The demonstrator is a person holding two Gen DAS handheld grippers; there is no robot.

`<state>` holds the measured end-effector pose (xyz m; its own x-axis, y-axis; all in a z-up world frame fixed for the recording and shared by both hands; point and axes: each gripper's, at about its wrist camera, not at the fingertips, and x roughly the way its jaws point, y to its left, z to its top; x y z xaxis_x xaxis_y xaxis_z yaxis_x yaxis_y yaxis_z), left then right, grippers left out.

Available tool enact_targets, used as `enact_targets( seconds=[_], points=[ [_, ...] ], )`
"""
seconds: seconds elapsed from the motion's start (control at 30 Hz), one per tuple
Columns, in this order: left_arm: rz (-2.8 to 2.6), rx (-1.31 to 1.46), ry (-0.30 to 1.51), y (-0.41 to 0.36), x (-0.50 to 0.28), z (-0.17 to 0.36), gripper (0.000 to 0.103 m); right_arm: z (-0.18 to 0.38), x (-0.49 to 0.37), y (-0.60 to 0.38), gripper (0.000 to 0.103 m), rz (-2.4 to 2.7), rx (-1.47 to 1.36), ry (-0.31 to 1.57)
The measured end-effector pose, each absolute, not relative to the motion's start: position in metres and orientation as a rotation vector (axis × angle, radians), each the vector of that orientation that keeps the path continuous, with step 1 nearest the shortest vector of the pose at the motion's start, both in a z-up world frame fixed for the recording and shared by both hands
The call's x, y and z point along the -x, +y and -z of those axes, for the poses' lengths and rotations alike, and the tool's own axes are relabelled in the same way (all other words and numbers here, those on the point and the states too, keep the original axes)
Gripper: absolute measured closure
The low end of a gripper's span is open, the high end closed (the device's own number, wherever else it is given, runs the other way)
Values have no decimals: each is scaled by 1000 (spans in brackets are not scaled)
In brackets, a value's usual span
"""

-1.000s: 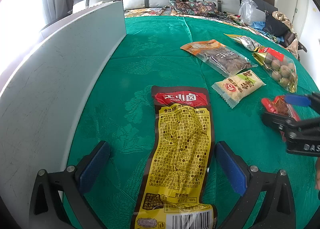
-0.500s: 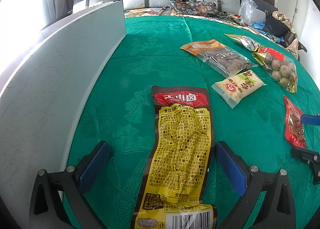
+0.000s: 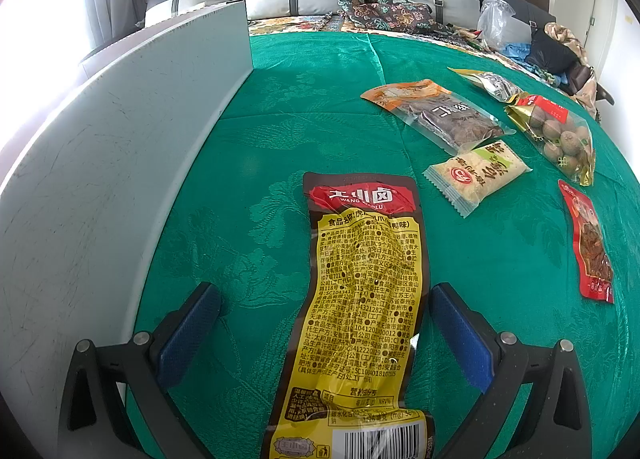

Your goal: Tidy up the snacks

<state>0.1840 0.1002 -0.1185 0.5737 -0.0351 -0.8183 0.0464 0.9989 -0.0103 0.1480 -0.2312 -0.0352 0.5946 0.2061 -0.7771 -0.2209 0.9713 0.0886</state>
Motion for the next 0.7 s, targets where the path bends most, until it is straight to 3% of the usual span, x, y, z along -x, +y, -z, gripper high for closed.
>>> enact_targets(
  seconds=[0.1,0.2,0.5,0.7],
  points=[
    [47,-13,959,100,-184,119,0,51,-145,-281,12,-142,-365,1050],
    [48,-13,959,100,-184,119,0,61,-137,-272,12,-198,-508,1149],
    [48,-12,959,100,-184,119,0,67,-190,-158,13,-148,-361,1190],
    [48,-12,959,100,-184,119,0,85,-217,-93,11,16,-20,1224]
  ],
)
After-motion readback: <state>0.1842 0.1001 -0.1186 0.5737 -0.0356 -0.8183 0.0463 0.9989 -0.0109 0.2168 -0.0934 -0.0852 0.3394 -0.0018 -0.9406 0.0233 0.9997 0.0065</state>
